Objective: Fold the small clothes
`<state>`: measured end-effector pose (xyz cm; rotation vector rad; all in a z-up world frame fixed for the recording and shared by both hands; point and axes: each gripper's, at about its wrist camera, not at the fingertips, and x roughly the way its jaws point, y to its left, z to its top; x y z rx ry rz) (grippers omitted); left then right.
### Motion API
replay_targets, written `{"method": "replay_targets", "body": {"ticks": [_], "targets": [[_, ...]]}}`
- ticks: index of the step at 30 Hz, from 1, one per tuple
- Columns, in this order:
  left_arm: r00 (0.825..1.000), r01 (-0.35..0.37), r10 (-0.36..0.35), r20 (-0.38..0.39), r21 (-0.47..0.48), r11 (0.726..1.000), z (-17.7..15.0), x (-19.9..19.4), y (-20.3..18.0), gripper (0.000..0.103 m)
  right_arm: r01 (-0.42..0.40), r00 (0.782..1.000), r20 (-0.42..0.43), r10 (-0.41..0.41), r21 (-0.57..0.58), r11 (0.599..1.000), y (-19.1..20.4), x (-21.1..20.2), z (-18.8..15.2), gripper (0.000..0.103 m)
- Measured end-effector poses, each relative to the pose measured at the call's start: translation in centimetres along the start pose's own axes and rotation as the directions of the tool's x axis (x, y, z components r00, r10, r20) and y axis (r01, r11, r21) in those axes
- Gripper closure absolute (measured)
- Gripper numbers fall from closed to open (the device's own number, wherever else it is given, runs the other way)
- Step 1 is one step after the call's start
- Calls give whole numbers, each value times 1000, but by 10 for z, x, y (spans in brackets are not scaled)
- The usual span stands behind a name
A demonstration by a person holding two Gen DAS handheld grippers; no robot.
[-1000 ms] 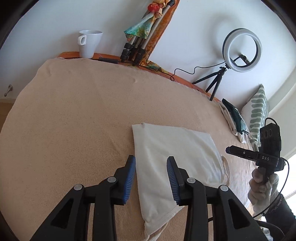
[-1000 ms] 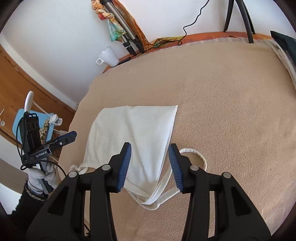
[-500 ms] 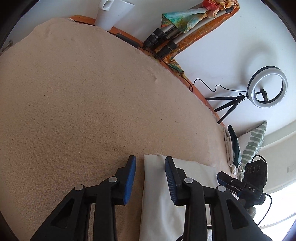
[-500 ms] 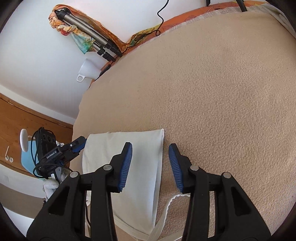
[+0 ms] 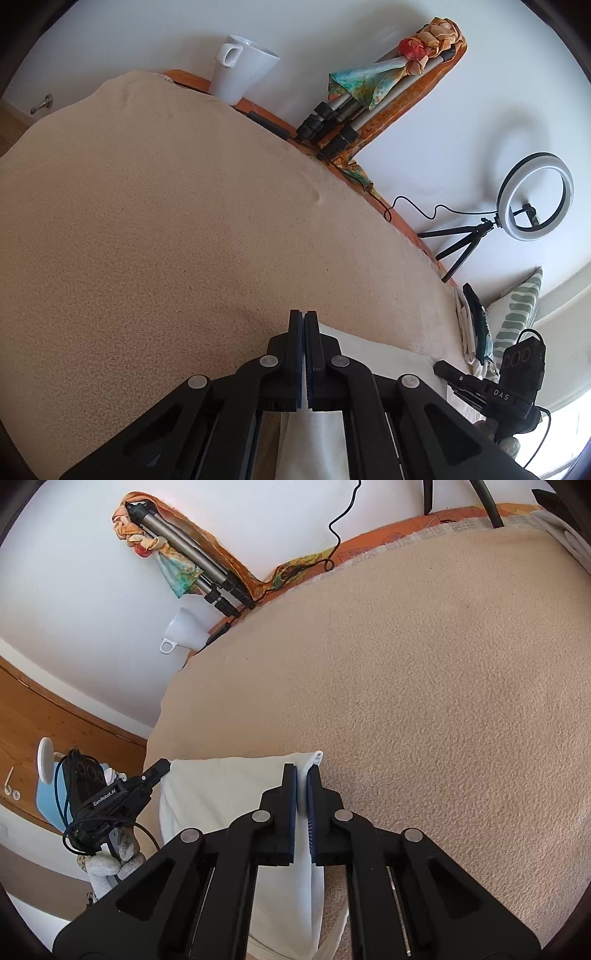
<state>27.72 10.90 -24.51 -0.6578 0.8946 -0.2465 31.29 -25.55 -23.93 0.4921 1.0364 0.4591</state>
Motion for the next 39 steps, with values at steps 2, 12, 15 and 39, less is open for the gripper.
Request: {"method": "replay_targets", "body": {"ticks": [2, 12, 15, 39], "targets": [[1000, -20, 20, 10, 6, 1000, 1, 2, 2, 103, 25, 1000, 5, -25, 1, 1000, -1, 4, 0, 97], [998, -55, 53, 45, 34, 998, 8, -28, 12, 103, 155, 985, 80, -154, -2, 988, -8, -12, 6, 97], [999, -31, 29, 16, 113, 993, -4, -42, -2, 92, 102, 993, 69, -100, -25, 994, -2, -25, 0, 97], [976, -129, 191, -108, 423, 897, -99, -69, -19, 73, 200, 962, -89, -259, -420, 885, 53, -68, -126, 64]]}}
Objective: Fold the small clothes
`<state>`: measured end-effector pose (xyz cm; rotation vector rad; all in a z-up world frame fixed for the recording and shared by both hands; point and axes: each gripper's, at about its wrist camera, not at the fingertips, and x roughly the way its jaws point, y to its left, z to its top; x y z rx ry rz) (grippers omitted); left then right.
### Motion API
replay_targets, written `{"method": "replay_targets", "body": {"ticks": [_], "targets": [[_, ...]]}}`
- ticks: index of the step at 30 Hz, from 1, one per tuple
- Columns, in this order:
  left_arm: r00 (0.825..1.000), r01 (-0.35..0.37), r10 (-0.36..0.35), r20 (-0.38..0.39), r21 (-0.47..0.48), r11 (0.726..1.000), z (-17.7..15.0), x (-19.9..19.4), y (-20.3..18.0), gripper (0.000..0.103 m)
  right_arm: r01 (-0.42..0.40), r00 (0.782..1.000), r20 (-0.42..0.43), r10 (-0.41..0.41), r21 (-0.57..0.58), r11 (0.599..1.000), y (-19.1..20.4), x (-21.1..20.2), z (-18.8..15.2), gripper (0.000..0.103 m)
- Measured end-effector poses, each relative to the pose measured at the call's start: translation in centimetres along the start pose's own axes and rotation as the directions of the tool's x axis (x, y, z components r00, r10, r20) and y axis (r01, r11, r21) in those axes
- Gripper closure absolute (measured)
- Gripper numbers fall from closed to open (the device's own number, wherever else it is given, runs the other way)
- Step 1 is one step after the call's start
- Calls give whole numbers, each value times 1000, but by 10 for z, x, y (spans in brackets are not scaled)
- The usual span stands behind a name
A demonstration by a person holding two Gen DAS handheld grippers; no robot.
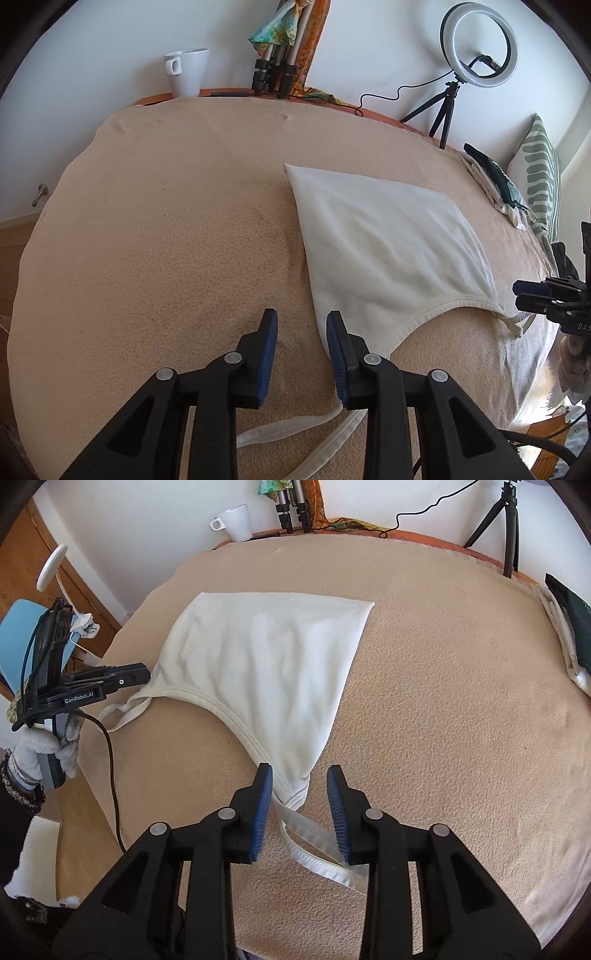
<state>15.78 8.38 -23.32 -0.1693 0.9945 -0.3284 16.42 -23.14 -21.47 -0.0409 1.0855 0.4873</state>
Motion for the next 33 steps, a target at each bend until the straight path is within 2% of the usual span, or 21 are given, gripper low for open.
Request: {"method": "replay_targets", "body": {"ticks": [5, 9, 14, 16, 22, 27, 30, 31, 33], "targets": [[993, 114, -110, 31, -133, 985, 12, -2, 16, 51, -95, 992, 92, 85, 106, 990, -23, -9, 16, 59], [973, 230, -223, 59, -292, 928, 19, 13, 35, 46, -185, 980, 114, 163, 223, 957, -47, 12, 26, 58], [958, 281, -278, 66, -399, 873, 24, 31, 52, 46, -296, 955, 145, 261, 351, 888, -72, 38, 22, 58], [954, 296, -292, 76, -412, 862, 26, 33, 53, 46, -327, 945, 155, 289, 382, 864, -78, 46, 19, 58], [953, 296, -298, 54, -382, 876, 33, 38, 44, 48, -362, 932, 168, 321, 376, 853, -80, 54, 22, 58], [946, 316, -320, 55, -386, 867, 37, 46, 40, 53, -401, 916, 173, 362, 377, 835, -80, 63, 26, 58], [940, 331, -337, 53, -388, 860, 39, 49, 38, 64, -414, 910, 179, 373, 373, 830, -77, 68, 28, 58], [933, 342, -357, 40, -398, 851, 39, 53, 38, 73, -419, 908, 184, 377, 372, 828, -76, 69, 30, 59], [931, 348, -362, 44, -402, 847, 38, 57, 35, 74, -432, 902, 197, 385, 383, 816, -76, 70, 28, 63]]}}
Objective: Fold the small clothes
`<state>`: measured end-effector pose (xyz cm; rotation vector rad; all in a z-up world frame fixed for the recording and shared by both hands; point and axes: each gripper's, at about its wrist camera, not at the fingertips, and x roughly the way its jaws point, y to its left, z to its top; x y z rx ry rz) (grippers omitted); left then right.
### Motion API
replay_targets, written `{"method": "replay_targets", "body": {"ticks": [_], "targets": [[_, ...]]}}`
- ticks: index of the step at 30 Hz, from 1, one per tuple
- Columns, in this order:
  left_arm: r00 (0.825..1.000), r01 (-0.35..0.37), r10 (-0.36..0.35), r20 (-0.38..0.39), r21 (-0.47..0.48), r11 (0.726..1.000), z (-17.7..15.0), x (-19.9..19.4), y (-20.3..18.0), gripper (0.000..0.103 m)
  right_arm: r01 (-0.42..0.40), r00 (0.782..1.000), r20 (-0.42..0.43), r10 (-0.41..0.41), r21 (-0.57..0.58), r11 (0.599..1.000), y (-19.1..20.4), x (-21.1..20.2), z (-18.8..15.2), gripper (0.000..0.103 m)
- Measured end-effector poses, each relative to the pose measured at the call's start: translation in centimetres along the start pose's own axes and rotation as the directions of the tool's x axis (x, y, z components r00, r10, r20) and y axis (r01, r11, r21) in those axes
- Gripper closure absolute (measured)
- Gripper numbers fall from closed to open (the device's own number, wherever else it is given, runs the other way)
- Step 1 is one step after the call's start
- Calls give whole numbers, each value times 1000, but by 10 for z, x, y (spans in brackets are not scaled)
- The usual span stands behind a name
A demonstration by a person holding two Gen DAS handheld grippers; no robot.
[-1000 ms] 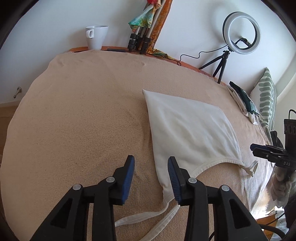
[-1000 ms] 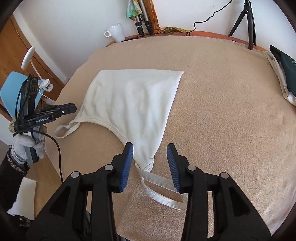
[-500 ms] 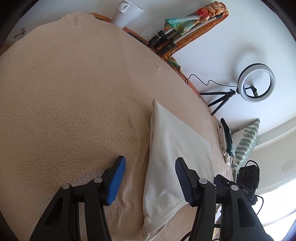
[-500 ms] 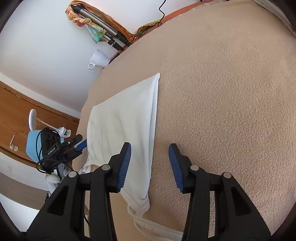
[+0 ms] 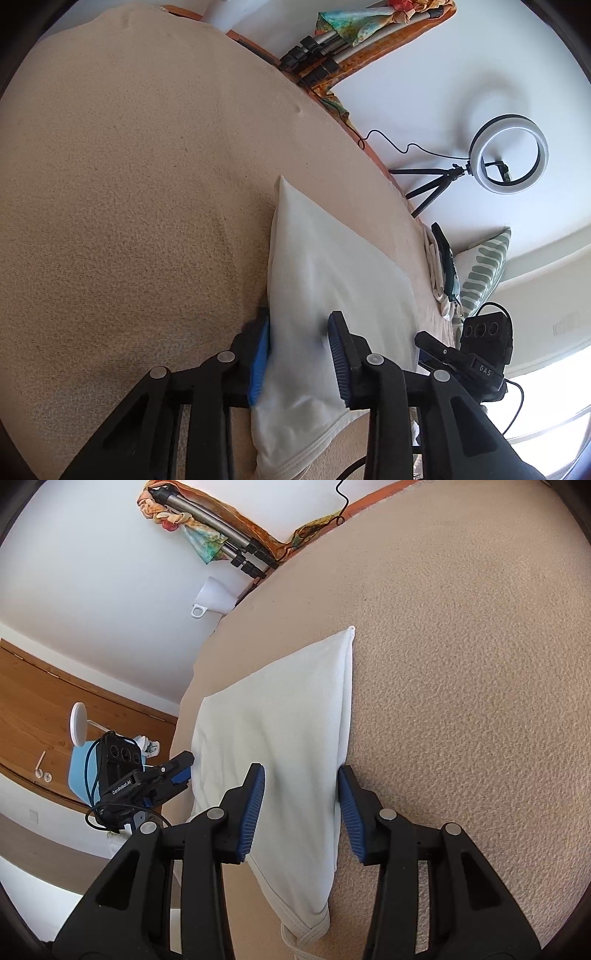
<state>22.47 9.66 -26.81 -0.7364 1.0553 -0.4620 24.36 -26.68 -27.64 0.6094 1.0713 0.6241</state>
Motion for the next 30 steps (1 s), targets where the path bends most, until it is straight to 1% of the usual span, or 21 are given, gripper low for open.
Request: {"method": "replay_targets", "body": {"ticks": [1, 2, 3, 4, 7, 10, 13, 17, 20, 23, 26, 27, 28, 30], "targets": [[1000, -13, 13, 5, 14, 1000, -1, 0, -2, 76, -10, 1000, -4, 10, 11, 1000, 0, 2, 1, 66], [999, -32, 32, 10, 30, 999, -1, 1, -6, 80, -15, 1000, -8, 15, 16, 1000, 0, 4, 0, 68], [999, -48, 47, 14, 43, 998, -2, 1, -8, 83, -5, 1000, -9, 5, 10, 1000, 2, 6, 0, 73], [998, -61, 60, 18, 53, 997, -3, 1, -11, 88, 13, 1000, -12, -13, -5, 1000, 5, 8, -1, 77], [993, -113, 108, 54, 97, 989, -8, -3, -22, 94, 86, 996, -9, -86, -62, 994, 16, 11, -3, 83], [984, -166, 152, 94, 166, 972, -13, -8, -38, 97, 144, 990, 17, -143, -135, 980, 33, 8, -3, 85], [977, -197, 173, 124, 214, 957, -17, -13, -52, 98, 214, 977, 43, -210, -216, 953, 51, 6, -4, 86], [974, -199, 166, 151, 239, 950, -22, -20, -66, 100, 289, 957, 77, -279, -312, 905, 73, 3, -8, 87], [973, -199, 160, 168, 250, 947, -25, -25, -75, 102, 312, 950, 96, -298, -363, 878, 88, -1, -11, 87], [972, -203, 159, 173, 276, 939, -28, -26, -86, 102, 327, 944, 104, -313, -400, 856, 98, -5, -14, 87], [967, -229, 184, 177, 281, 932, -30, -22, -89, 102, 350, 935, 110, -336, -427, 834, 105, -9, -17, 87], [964, -242, 199, 175, 272, 931, -29, -19, -86, 102, 351, 935, 107, -339, -429, 832, 105, -10, -18, 87], [966, -239, 203, 160, 254, 937, -27, -15, -80, 102, 347, 936, 100, -338, -422, 837, 102, -11, -17, 87], [969, -237, 214, 126, 210, 949, -23, -5, -66, 87, 343, 937, 79, -341, -391, 854, 93, -10, -14, 87]]}}
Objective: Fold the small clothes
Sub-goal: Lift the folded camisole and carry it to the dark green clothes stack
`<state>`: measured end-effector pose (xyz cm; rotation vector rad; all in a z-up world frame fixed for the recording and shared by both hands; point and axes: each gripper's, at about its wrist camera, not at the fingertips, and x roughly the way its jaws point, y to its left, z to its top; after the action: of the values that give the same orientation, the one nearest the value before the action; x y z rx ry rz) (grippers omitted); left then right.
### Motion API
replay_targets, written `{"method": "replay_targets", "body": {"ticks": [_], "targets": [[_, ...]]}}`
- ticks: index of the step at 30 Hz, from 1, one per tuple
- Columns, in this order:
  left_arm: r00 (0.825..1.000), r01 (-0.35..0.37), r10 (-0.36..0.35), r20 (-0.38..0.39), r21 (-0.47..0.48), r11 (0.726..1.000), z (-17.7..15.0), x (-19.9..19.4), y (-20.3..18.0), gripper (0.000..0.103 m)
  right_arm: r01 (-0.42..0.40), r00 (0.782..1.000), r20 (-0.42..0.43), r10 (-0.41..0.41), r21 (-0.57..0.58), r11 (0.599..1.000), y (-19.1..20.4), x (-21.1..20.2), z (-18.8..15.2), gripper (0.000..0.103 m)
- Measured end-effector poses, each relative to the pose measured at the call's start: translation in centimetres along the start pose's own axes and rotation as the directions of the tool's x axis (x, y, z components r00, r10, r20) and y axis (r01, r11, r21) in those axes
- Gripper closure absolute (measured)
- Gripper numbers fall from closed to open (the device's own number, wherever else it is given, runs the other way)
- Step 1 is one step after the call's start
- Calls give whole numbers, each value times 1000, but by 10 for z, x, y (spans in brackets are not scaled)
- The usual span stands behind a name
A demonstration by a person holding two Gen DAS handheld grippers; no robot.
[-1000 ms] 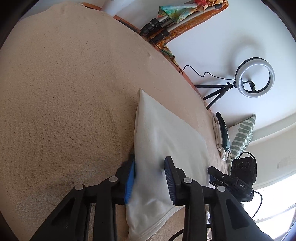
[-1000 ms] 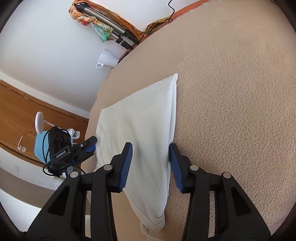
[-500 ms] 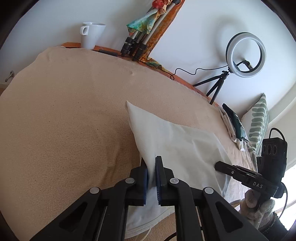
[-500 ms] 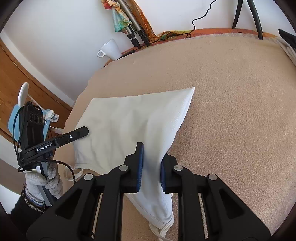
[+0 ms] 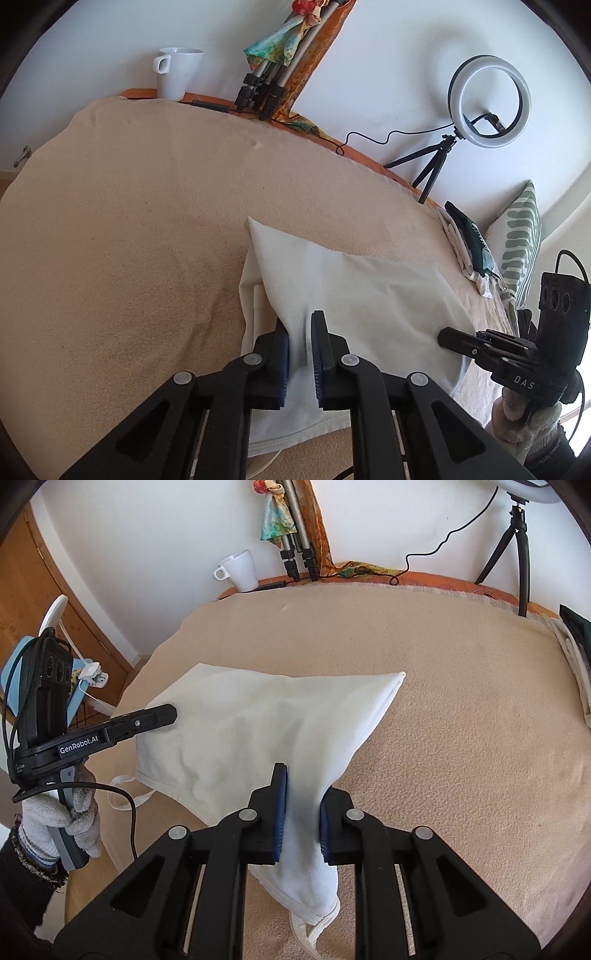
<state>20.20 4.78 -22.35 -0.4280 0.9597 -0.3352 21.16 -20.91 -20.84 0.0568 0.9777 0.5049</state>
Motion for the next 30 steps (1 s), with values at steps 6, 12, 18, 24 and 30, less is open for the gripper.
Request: {"method": "replay_targets", "body": {"ticks": [6, 12, 18, 24, 30], "targets": [[999, 30, -32, -32, -72, 997, -1, 17, 26, 49, -78, 995, -54, 86, 140, 987, -36, 14, -11, 71], [984, 170, -177, -23, -180, 969, 5, 22, 43, 52, -256, 962, 9, 273, 383, 887, -86, 24, -30, 65], [986, 149, -159, -43, -185, 971, 6, 28, 36, 95, -325, 941, 69, 330, 452, 831, -89, 35, -31, 78], [994, 108, -106, 20, -100, 989, 3, 7, 11, 99, -155, 988, 23, 154, 248, 956, -50, 19, -17, 92], [994, 92, -90, 57, -18, 996, 1, -9, -19, 99, -63, 997, 62, 56, 118, 991, -29, -11, -10, 92]]}}
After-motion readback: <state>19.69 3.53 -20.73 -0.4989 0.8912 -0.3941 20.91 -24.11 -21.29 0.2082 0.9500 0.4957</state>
